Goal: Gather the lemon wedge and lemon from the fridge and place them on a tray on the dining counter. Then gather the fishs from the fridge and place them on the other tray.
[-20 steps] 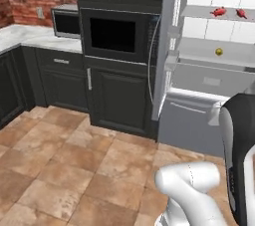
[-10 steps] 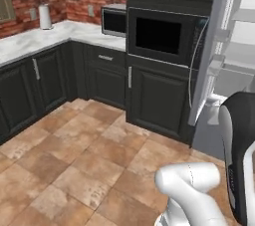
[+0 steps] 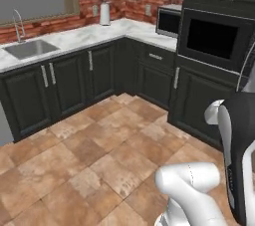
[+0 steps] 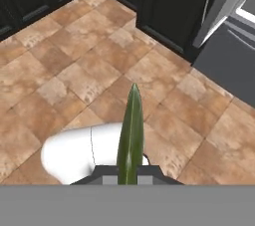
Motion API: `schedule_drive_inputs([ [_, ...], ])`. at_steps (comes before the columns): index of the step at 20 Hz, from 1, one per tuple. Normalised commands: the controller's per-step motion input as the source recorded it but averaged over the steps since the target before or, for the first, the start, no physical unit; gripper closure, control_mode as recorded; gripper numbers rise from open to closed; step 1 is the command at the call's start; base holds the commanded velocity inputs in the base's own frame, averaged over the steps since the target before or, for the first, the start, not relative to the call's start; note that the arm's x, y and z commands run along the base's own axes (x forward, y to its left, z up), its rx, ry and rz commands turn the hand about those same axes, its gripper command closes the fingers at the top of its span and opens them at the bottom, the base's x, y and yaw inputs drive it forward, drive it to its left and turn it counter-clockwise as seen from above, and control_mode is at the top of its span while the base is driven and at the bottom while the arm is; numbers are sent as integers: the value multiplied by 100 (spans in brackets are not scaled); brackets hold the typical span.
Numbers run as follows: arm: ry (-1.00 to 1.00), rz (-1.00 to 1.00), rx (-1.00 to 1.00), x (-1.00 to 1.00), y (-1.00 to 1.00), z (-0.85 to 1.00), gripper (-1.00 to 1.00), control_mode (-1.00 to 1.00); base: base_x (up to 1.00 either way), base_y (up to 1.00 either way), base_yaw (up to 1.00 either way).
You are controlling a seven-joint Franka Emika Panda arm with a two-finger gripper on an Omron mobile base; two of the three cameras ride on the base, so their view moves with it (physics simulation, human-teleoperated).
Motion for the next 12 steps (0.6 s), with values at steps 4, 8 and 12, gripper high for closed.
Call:
schedule_drive_inputs([
  [4,0,0,0,0,0,0,100,100,-6,35,57],
  [8,0,0,0,0,0,0,100,100,0,37,58],
  [12,0,0,0,0,0,0,100,100,4,39,57],
])
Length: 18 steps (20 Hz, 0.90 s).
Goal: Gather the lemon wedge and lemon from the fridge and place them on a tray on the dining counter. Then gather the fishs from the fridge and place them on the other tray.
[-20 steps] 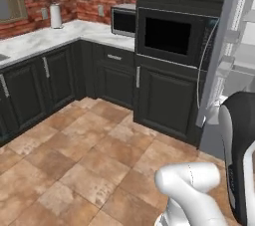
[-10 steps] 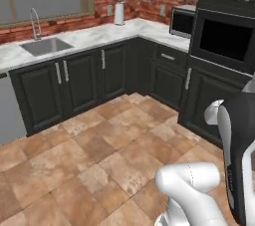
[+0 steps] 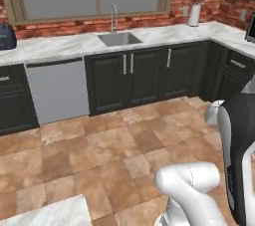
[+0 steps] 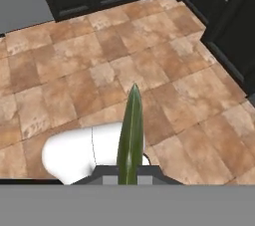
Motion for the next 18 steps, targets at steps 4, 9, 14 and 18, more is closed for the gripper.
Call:
schedule_drive_inputs([
  [4,0,0,0,0,0,0,100,100,6,37,57],
  [9,0,0,0,0,0,0,100,100,0,10,52],
  [14,0,0,0,0,0,0,100,100,-20,0,48],
  [18,0,0,0,0,0,0,100,100,-47,-1,48],
])
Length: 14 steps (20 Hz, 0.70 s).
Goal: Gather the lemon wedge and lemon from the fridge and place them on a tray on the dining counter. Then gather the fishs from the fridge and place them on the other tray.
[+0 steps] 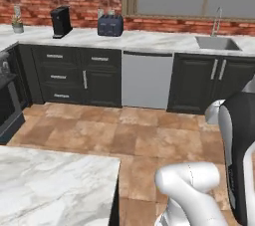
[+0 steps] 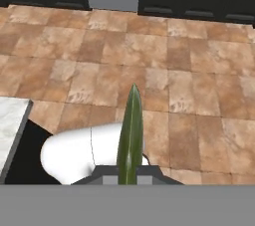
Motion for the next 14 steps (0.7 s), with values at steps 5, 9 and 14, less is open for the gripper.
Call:
schedule_drive_inputs([
  [5,0,0,0,0,0,0,100,100,-58,-32,46],
  [9,0,0,0,0,0,0,100,100,-59,-35,43],
  [14,0,0,0,0,0,0,100,100,-56,-5,39],
])
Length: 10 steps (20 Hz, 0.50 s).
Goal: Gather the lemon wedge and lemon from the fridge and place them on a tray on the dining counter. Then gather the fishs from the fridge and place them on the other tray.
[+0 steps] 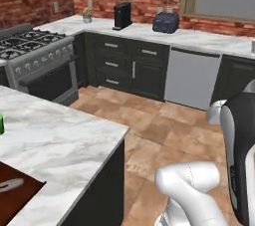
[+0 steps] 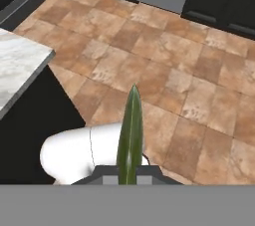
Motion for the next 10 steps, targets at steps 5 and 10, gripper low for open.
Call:
schedule_drive_inputs([
  [5,0,0,0,0,0,0,100,100,-52,12,39],
  [10,0,0,0,0,0,0,100,100,-35,30,42],
])
